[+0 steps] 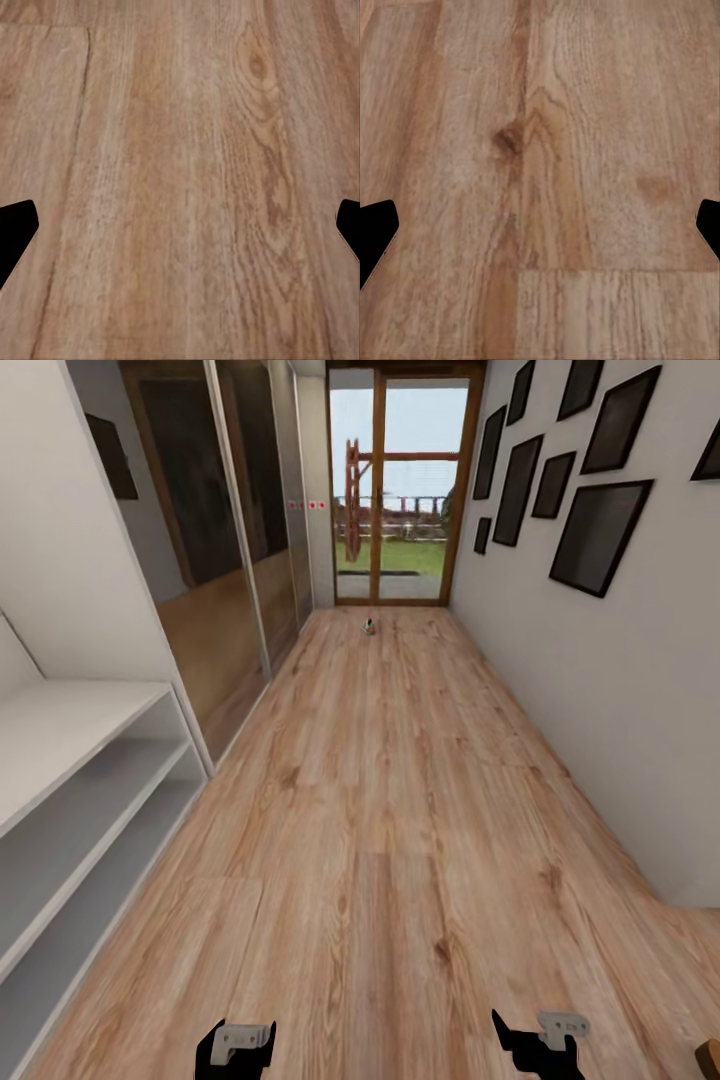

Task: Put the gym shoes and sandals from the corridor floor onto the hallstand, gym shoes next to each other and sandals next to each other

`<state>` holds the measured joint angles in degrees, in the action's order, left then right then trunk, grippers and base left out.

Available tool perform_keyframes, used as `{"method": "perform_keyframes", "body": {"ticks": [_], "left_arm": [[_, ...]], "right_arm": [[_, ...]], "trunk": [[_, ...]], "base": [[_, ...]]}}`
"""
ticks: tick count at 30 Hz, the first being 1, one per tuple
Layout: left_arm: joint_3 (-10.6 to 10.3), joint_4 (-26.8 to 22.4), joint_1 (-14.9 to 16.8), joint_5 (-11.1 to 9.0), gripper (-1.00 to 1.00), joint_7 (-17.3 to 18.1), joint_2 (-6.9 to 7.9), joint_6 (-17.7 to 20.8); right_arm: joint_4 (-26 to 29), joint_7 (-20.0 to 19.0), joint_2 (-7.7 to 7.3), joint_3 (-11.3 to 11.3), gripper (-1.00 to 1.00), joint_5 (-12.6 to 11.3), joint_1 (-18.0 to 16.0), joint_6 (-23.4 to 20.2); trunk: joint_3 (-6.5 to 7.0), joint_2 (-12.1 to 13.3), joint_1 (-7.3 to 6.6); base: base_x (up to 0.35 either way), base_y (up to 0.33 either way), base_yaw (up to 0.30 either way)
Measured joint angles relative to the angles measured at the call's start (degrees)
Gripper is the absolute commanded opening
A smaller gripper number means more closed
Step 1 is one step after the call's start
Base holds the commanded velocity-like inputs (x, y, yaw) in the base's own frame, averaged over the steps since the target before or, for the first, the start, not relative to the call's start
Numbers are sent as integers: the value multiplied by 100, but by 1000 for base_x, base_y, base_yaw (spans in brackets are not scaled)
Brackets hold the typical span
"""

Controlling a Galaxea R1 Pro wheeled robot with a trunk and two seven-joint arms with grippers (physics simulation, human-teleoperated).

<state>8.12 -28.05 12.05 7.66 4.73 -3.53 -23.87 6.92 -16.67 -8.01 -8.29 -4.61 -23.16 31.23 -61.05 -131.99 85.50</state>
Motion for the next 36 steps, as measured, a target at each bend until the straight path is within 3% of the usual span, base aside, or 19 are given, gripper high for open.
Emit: {"method": "perform_keyframes", "body": {"ticks": [36], "left_arm": [[0, -10, -3, 0, 100, 0, 0, -3]], "right_arm": [[-2, 4, 11, 3, 100, 0, 1, 0]], "trunk": [[0, 0, 0]], "base": [[343, 0, 0]]}}
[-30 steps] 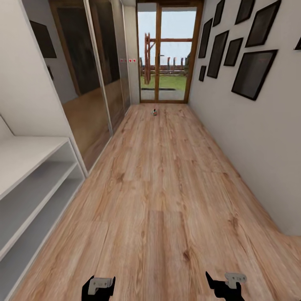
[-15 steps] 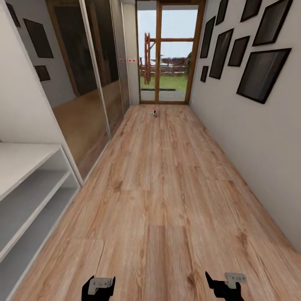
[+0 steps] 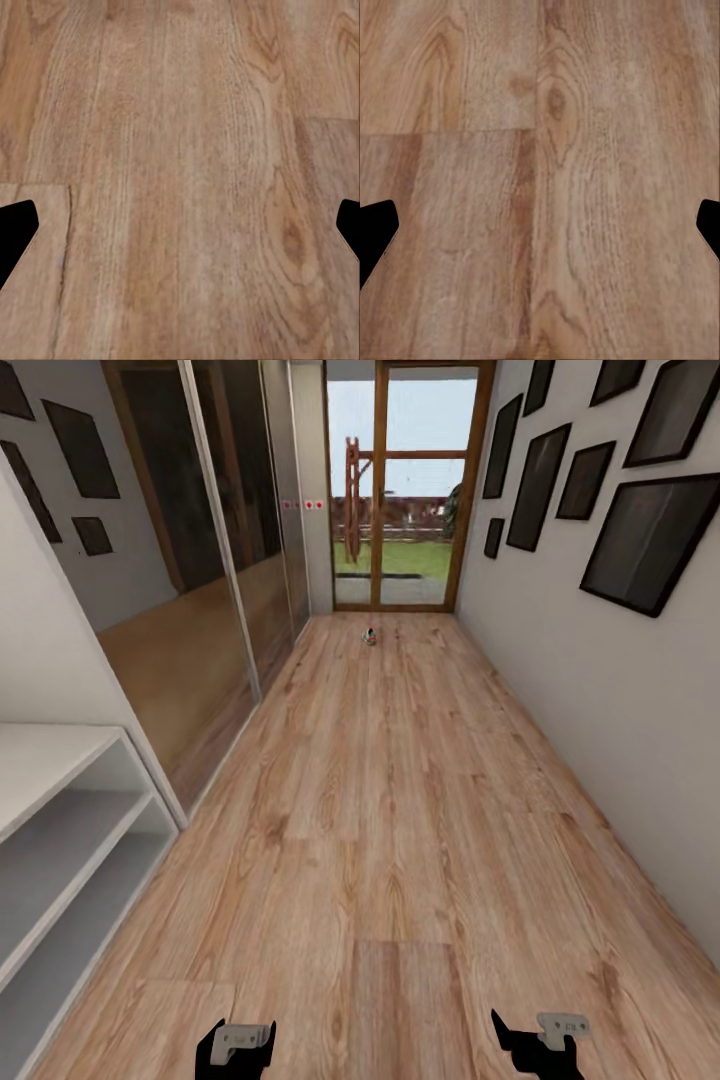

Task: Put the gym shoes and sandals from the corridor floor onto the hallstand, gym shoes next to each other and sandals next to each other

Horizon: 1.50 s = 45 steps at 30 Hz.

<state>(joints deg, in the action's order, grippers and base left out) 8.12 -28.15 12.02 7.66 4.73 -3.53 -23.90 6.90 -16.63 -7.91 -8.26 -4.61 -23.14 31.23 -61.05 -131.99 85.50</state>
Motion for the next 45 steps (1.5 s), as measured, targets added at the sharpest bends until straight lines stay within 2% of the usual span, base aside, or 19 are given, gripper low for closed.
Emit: {"method": "perform_keyframes", "body": {"ticks": [45], "left_arm": [[0, -7, 2, 0, 100, 0, 8, 0]], "right_arm": [[1, 3, 0, 0, 100, 0, -2, 0]], "trunk": [[0, 0, 0]], "base": [[343, 0, 0]]}}
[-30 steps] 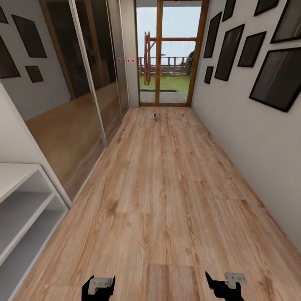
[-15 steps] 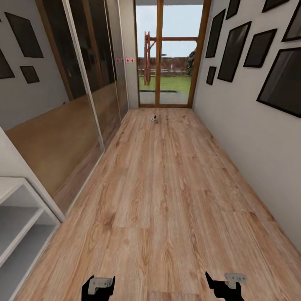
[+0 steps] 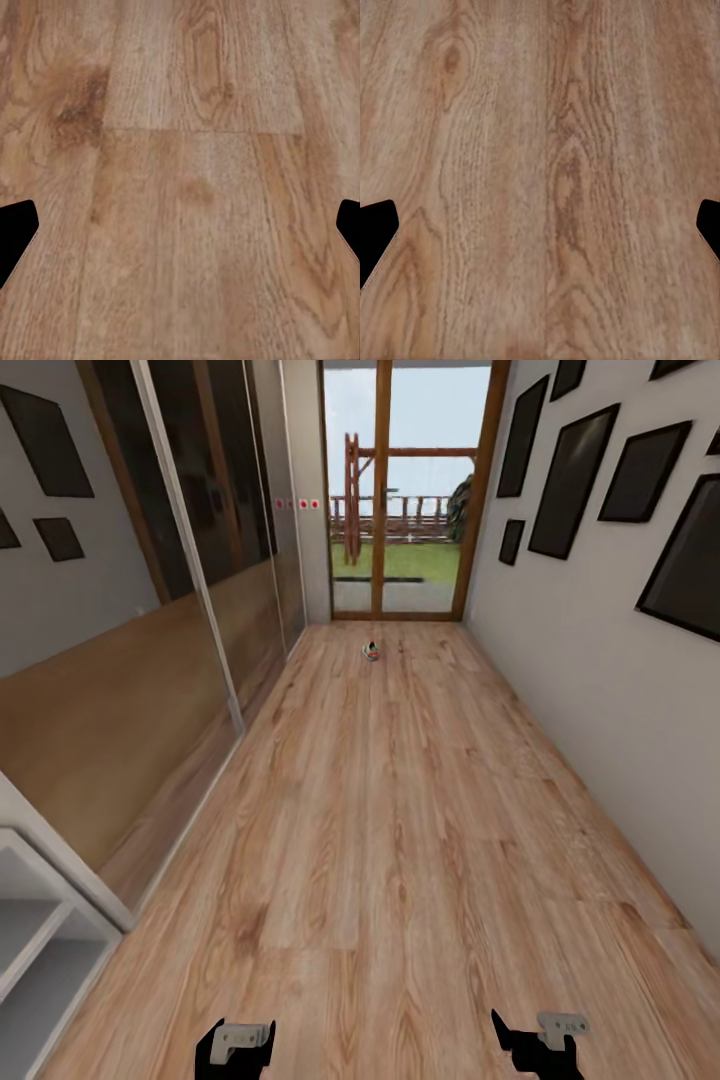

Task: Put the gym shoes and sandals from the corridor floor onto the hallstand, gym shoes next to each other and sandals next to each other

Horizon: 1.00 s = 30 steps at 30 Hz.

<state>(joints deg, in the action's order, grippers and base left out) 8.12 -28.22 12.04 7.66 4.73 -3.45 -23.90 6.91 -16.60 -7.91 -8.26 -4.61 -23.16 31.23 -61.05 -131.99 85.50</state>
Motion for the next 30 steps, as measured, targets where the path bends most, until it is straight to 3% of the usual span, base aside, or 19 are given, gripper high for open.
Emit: {"method": "perform_keyframes", "body": {"ticks": [30], "left_arm": [[0, 0, 5, 0, 100, 0, -5, -1]], "right_arm": [[1, 4, 0, 0, 100, 0, 1, 0]], "trunk": [[0, 0, 0]], "base": [[343, 0, 0]]}}
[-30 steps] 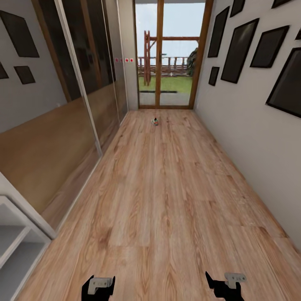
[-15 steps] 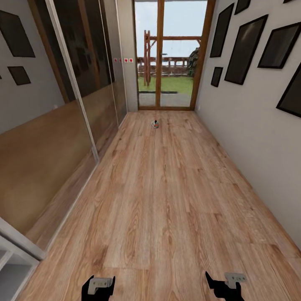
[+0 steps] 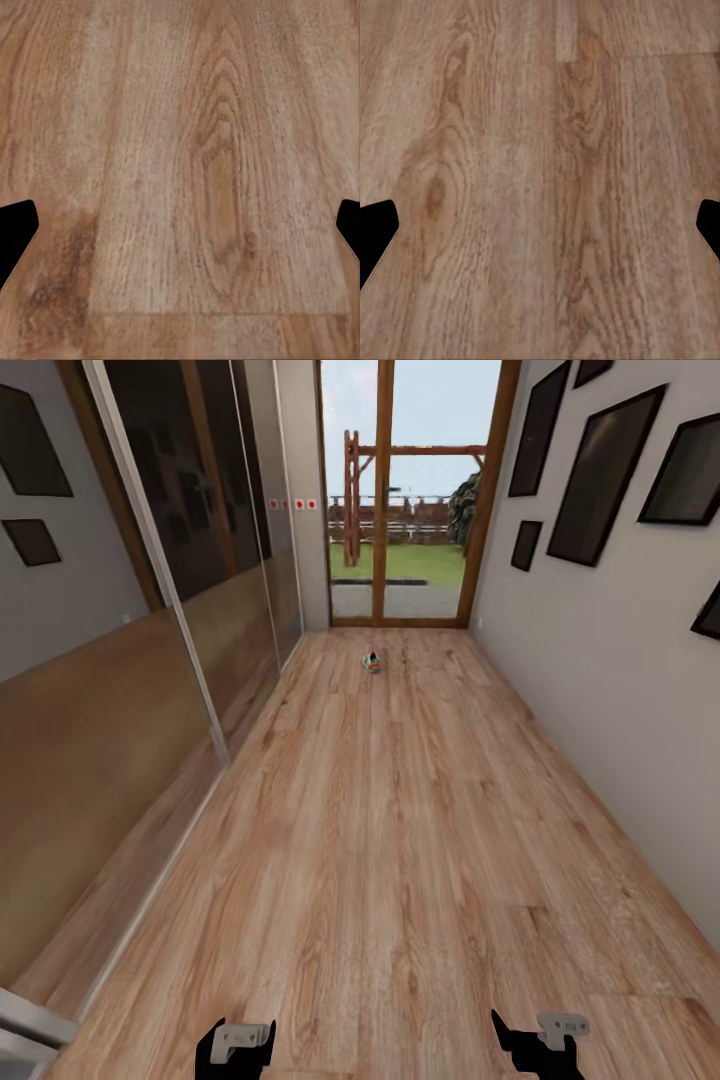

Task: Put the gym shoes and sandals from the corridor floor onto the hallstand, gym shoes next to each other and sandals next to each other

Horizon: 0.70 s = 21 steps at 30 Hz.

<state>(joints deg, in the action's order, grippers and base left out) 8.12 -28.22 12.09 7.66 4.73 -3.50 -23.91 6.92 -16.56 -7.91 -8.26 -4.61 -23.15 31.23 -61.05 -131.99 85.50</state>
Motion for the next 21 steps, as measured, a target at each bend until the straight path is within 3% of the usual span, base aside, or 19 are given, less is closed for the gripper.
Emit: {"method": "perform_keyframes", "body": {"ticks": [21], "left_arm": [[0, 0, -2, 0, 100, 0, 0, -5]], "right_arm": [[-1, 2, -7, -2, 100, 0, 0, 0]], "trunk": [[0, 0, 0]], "base": [[343, 0, 0]]}}
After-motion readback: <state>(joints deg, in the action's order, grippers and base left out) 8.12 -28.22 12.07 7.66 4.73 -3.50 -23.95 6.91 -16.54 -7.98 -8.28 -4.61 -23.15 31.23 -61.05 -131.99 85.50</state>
